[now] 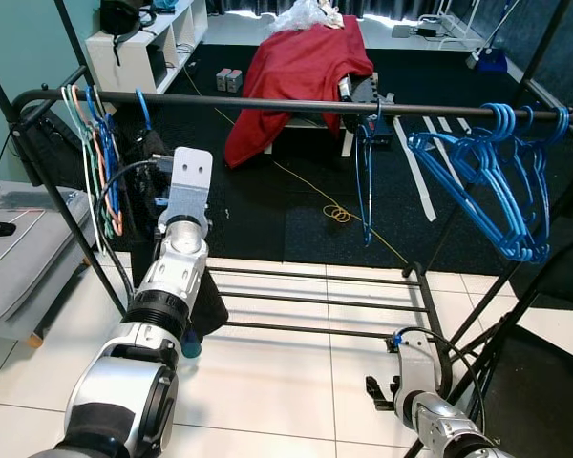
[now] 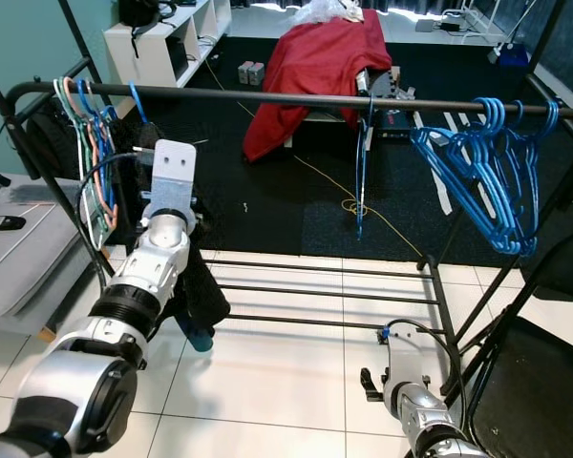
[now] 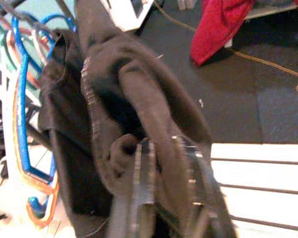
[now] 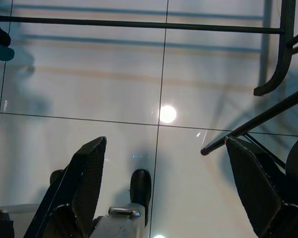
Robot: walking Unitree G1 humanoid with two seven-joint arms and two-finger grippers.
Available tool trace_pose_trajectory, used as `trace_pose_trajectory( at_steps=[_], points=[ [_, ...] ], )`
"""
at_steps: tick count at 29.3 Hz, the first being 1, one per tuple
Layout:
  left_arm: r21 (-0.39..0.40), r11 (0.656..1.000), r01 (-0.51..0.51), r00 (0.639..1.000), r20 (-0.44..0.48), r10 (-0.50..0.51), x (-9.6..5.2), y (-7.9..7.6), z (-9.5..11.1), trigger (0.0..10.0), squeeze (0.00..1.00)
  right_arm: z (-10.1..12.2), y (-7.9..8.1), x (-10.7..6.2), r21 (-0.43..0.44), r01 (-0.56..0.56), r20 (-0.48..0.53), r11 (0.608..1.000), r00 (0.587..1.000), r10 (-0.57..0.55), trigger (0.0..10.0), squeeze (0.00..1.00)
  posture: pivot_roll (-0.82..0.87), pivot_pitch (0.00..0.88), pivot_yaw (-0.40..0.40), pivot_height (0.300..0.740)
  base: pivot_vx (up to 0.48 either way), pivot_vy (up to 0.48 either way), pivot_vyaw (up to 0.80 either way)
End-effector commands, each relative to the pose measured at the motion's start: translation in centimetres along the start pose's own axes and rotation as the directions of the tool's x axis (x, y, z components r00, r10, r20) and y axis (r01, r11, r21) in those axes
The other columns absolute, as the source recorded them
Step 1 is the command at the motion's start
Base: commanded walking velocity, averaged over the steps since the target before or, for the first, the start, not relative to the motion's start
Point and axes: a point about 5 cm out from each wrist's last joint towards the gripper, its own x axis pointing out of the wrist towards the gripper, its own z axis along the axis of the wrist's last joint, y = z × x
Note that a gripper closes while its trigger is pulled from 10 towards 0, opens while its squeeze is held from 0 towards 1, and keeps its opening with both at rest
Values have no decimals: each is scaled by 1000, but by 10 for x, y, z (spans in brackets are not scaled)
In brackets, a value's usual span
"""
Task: Hang hanger
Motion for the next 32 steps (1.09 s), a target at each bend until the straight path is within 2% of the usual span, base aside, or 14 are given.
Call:
trace_pose_trajectory(
  at_steps=[1, 12, 16, 18, 19, 20, 22, 23, 24, 26, 28, 30, 31, 32],
  points=[
    [48, 999, -6, 1000, -21, 7, 2, 5, -4, 0, 0, -3, 1, 0, 16, 1, 1, 1000, 1000, -1, 10000, 0, -79, 109, 22, 740, 0, 0, 0],
    [82, 995, -49, 997, -56, 53, 8, 26, -13, 0, 0, -4, 1, 0, 24, 3, 2, 1000, 1000, -3, 10000, 0, -81, 108, 27, 740, 0, 0, 0],
    [-3, 1000, -17, 1000, 13, 17, 9, 26, -1, 0, 0, -4, 1, 0, 22, 3, 1, 1000, 1000, -3, 10000, 0, -79, 109, 27, 740, 0, 0, 0],
    [-89, 996, 20, 994, 110, -10, 8, 27, 13, 0, 0, -4, 0, -1, 22, 4, 1, 1000, 1000, -4, 10000, 0, -82, 110, 21, 740, 0, 0, 0],
    [-89, 996, 20, 994, 110, -10, 8, 27, 13, 0, 0, -4, 0, -1, 22, 4, 1, 1000, 1000, -4, 10000, 0, -82, 110, 21, 740, 0, 0, 0],
    [-132, 991, 30, 986, 165, -8, 6, 32, 19, 0, 0, -4, 0, -1, 22, 4, 1, 1000, 1000, -4, 10000, 0, -82, 110, 21, 740, 0, 0, 0],
    [-132, 991, 30, 986, 165, -8, 6, 32, 19, 0, 0, -4, 0, -1, 22, 4, 1, 1000, 1000, -4, 10000, 0, -82, 110, 21, 740, 0, 0, 0],
    [-181, 982, 46, 971, 237, -2, 1, 42, 23, 1294, 0, -4, 0, -1, 23, 4, 2, 1000, 1000, -4, 10000, 0, -79, 113, 19, 740, 0, 0, 0],
    [-198, 979, 42, 969, 245, 8, -2, 47, 20, 2902, 0, -4, 0, -1, 23, 4, 1, 1000, 1000, -4, 10000, 0, -79, 114, 18, 740, 0, 0, 0],
    [-208, 977, 39, 969, 248, 14, -3, 50, 18, 2902, 0, -4, 0, -1, 22, 4, 1, 1000, 1000, -4, 10000, 0, -79, 114, 18, 740, 0, 0, 0],
    [-209, 978, 13, 971, 235, 37, -9, 58, 8, 3922, 0, -4, -1, -1, 21, 3, 0, 1000, 1000, -3, 10000, 0, -75, 119, 13, 740, 0, 0, 0],
    [-209, 978, 13, 971, 235, 37, -9, 58, 8, 3922, 0, -4, -1, -1, 21, 3, 0, 1000, 1000, -3, 10000, 0, -75, 119, 13, 740, 0, 0, 0],
    [-203, 979, 6, 972, 231, 42, -12, 61, 4, 4902, 0, -5, -1, -1, 20, 3, 0, 1000, 1000, -3, 10000, 0, -75, 119, 13, 740, 0, 0, 0],
    [-195, 981, 2, 971, 235, 45, -16, 64, -1, 7176, 0, -5, -2, -1, 18, 4, -2, 1000, 1000, -4, 10000, 0, -73, 115, 11, 740, 0, 0, 0]
  ],
)
